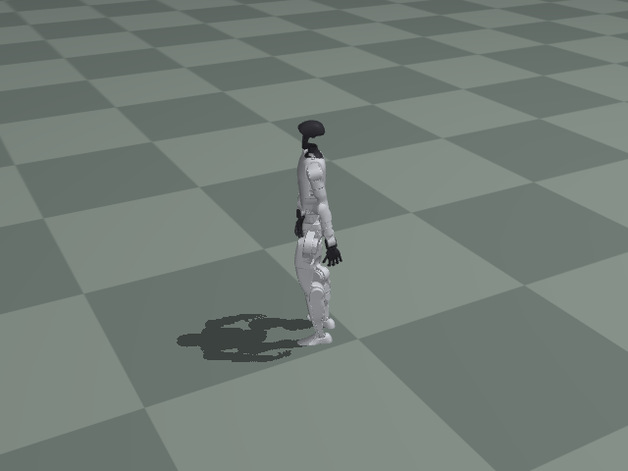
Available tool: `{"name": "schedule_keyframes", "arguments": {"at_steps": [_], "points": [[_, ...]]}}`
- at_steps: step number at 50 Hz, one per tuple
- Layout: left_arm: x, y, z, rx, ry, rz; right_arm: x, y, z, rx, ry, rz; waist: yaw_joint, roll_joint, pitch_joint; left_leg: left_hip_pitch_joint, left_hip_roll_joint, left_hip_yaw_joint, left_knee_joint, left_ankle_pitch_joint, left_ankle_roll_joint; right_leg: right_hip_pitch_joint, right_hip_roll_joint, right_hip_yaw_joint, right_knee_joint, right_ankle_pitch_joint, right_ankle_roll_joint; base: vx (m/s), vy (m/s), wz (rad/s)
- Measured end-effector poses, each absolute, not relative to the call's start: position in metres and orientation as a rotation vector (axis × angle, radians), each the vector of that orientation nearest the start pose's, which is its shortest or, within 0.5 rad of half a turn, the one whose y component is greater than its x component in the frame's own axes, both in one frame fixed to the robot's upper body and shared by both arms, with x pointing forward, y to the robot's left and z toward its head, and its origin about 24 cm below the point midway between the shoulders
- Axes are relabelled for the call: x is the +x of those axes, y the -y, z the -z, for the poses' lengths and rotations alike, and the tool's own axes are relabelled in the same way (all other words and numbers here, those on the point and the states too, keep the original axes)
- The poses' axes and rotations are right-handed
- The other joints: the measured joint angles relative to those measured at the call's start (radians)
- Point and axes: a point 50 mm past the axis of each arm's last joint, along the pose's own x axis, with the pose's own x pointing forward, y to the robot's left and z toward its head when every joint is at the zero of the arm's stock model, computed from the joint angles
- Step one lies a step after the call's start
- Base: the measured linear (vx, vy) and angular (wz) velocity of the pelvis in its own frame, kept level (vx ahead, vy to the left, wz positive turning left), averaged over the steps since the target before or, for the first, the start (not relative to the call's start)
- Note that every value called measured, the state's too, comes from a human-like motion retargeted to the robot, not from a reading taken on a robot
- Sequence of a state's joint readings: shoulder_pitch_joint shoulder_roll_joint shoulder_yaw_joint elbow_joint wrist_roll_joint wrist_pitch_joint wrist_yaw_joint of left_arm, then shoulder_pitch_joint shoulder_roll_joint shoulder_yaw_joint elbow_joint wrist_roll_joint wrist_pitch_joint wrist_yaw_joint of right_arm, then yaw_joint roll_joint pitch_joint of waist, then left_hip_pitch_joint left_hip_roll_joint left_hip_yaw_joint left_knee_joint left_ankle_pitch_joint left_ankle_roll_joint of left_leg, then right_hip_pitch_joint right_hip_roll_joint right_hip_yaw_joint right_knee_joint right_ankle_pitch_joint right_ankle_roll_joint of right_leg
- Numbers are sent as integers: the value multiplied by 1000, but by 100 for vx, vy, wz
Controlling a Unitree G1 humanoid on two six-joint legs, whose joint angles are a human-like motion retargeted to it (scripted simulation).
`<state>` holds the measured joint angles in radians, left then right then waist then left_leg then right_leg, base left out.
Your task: Upper body actions
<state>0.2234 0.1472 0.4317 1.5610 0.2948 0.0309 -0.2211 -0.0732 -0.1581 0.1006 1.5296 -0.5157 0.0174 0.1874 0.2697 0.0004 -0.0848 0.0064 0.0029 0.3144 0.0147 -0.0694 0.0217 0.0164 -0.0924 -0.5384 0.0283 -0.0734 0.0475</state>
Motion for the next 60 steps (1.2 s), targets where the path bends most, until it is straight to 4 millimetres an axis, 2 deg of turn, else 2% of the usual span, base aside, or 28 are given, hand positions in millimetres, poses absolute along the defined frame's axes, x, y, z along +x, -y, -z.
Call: {"name": "schedule_keyframes", "arguments": {"at_steps": [5, 9, 15, 19, 22, 30, 32, 40, 45, 49, 55, 60], "points": [[-84, -213, 166, -168, -1769, -138, 23, 219, 174, -489, -1630, -416, -126, 40, -31, 3, 35, 88, -4, -7, -18, -63, 20, 96, 25, 12, -5, -14, -21, -96], [-60, -222, 169, -160, -1697, -162, 1, 230, 171, -438, -1716, -316, -201, 55, -26, -6, 43, 109, -1, -16, -12, -77, 28, 94, 13, 33, -4, -18, -16, -30], [-25, -225, 173, -136, -1589, -176, -35, 235, 166, -359, -1837, -187, -185, 42, -1, 7, 47, 182, 26, -48, -14, -105, 22, 135, 17, 63, -3, -8, -5, -58], [-27, -216, 174, -144, -1605, -129, -44, 230, 166, -331, -1858, -208, -182, 40, 6, 28, 45, 216, 8, -47, -19, -115, 25, 158, 22, 68, -6, -2, -2, -43], [-37, -205, 175, -165, -1653, -84, -40, 223, 170, -325, -1807, -246, -203, 44, 1, 29, 48, 223, 0, -45, -24, -124, 25, 167, 26, 68, -5, 0, -1, -6], [-55, -183, 172, -250, -1778, 30, -9, 208, 177, -336, -1641, -293, -271, 40, 11, 52, 52, 214, -8, -44, -35, -122, 25, 160, 17, 87, -12, -3, -8, -3], [-55, -182, 173, -242, -1774, 25, 1, 206, 178, -361, -1618, -339, -241, 36, 0, 63, 57, 271, -14, -51, -43, -137, 33, 212, 26, 84, -8, -7, -13, -94], [-52, -184, 174, -132, -1751, 94, 40, 195, 178, -403, -1489, -476, -276, 31, -33, 90, 71, 369, -27, -70, -65, -177, 62, 284, 32, 99, -9, -8, -13, -63], [-48, -185, 175, -82, -1746, 153, 54, 189, 177, -418, -1432, -510, -318, 36, -47, 107, 83, 435, -31, -82, -79, -193, 89, 329, 30, 106, -11, -13, -14, -63], [-43, -183, 176, -75, -1722, 163, 56, 190, 176, -429, -1446, -515, -363, 47, -47, 121, 96, 483, -29, -91, -91, -198, 111, 359, 27, 111, -12, -20, -9, -56], [-39, -177, 177, -72, -1704, 214, 42, 200, 177, -421, -1538, -466, -441, 84, -38, 132, 122, 531, -25, -98, -104, -203, 142, 374, 18, 119, -10, -16, -4, -41], [-29, -177, 178, -23, -1679, 250, 29, 208, 176, -416, -1600, -393, -363, 88, -43, 161, 108, 698, -36, -107, -129, -168, 216, 507, -30, 121, -41, -5, 0, -120]]}}
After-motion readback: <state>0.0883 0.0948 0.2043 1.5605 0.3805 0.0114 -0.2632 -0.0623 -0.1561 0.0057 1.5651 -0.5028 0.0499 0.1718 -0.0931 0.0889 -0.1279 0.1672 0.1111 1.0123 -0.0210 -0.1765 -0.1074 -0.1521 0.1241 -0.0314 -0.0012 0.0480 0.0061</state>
